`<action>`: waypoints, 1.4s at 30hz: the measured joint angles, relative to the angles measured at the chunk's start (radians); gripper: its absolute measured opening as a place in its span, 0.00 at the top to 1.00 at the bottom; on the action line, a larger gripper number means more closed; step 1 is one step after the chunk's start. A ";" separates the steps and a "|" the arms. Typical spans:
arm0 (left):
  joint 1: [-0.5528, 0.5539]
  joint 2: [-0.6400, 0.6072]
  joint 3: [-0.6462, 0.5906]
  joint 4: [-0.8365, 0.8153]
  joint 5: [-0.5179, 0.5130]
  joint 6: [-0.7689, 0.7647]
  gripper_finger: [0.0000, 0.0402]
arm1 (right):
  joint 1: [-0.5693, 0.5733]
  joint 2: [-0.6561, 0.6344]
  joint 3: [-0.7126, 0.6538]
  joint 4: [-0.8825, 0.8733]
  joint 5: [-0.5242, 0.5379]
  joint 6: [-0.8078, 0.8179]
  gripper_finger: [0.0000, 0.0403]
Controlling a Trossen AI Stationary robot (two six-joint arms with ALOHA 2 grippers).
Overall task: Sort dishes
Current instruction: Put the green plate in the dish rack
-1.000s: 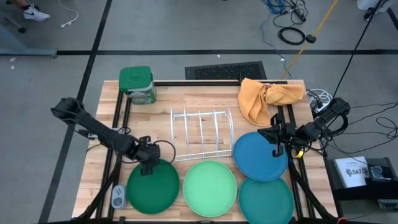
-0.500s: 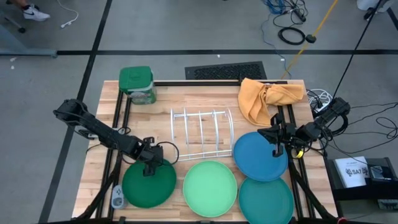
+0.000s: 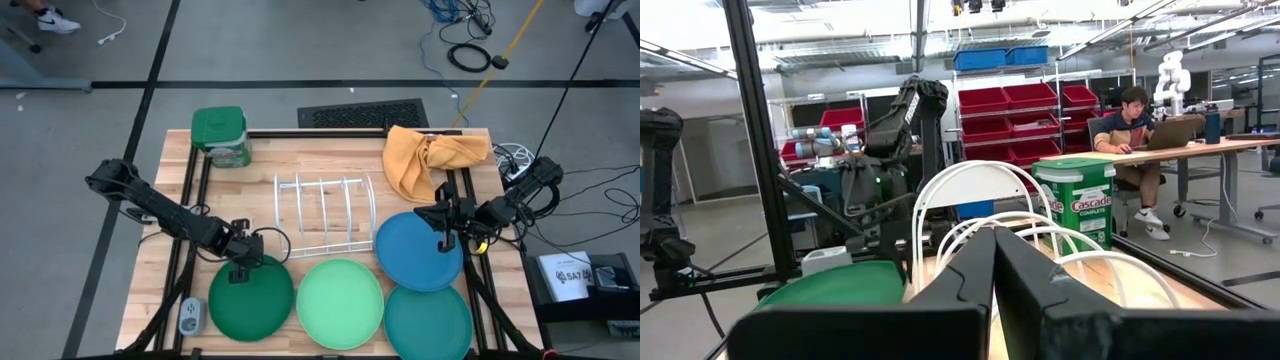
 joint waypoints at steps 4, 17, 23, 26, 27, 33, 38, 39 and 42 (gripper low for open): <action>-0.001 -0.018 0.125 -0.178 -0.050 0.059 1.00 | 0.000 0.000 0.000 0.000 0.000 0.000 0.99; -0.033 -0.051 0.797 -0.638 -0.288 0.446 1.00 | 0.000 0.000 0.000 0.001 -0.001 0.000 0.99; -0.069 -0.054 1.036 -0.473 -0.601 0.825 1.00 | 0.000 0.000 0.000 0.002 -0.001 0.000 0.99; -0.057 -0.056 1.060 -0.262 -0.645 1.065 1.00 | 0.000 0.000 0.000 0.002 -0.001 0.000 0.99; -0.050 -0.056 1.060 -0.200 -0.645 1.145 1.00 | 0.000 0.000 0.000 0.002 -0.001 0.000 0.99; 0.034 -0.071 1.059 -0.032 -0.481 1.402 1.00 | 0.000 0.000 0.000 0.002 -0.001 0.024 0.99; 0.177 -0.117 1.059 0.035 -0.195 1.450 1.00 | 0.000 0.000 0.000 0.005 -0.001 0.026 0.99; 0.213 -0.127 1.059 0.040 -0.130 1.459 1.00 | 0.000 0.000 0.000 0.006 -0.001 0.026 0.99; 0.334 -0.152 1.059 0.056 0.050 1.459 1.00 | 0.000 0.000 0.000 0.006 -0.005 0.026 0.99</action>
